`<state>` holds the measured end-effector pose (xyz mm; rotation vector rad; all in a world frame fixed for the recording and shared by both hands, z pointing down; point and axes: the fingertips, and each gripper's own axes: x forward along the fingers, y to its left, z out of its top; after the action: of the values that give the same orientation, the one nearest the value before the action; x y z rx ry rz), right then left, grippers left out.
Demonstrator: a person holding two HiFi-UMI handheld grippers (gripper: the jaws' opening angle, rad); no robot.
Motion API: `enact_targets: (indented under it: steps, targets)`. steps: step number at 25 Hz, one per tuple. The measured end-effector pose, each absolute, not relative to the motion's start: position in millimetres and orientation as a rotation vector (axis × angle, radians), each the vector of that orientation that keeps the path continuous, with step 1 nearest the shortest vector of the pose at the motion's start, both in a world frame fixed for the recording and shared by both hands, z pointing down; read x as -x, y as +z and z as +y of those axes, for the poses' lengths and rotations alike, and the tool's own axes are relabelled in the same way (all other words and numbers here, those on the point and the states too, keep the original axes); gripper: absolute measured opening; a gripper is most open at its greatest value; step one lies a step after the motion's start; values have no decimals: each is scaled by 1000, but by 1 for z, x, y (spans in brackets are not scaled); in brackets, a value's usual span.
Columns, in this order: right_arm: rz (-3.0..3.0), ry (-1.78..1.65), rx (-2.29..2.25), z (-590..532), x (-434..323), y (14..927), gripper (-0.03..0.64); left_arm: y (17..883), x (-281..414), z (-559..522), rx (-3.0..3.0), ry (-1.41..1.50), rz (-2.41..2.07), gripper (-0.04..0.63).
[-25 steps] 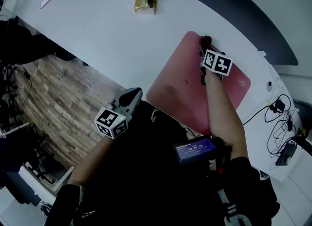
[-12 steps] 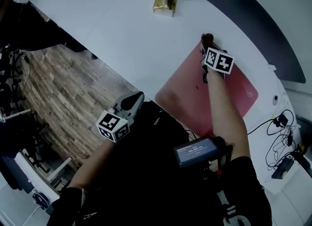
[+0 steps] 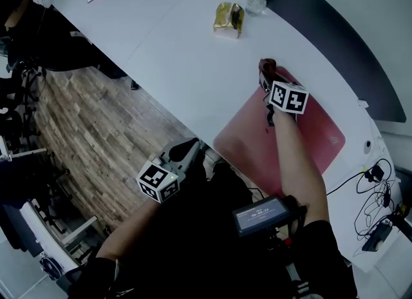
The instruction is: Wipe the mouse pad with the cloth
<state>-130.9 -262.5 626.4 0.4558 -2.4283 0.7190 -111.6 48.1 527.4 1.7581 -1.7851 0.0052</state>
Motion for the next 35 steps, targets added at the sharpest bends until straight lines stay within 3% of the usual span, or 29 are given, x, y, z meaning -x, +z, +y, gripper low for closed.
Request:
enact_targets:
  steps: [11, 35]
  targets:
    - [-2696, 839, -412, -240, 99, 555, 118, 502, 126, 25, -1961, 8, -1664, 9]
    - [-2730, 506, -947, -149, -122, 484, 117, 489, 82, -15, -2369, 25, -1157, 9]
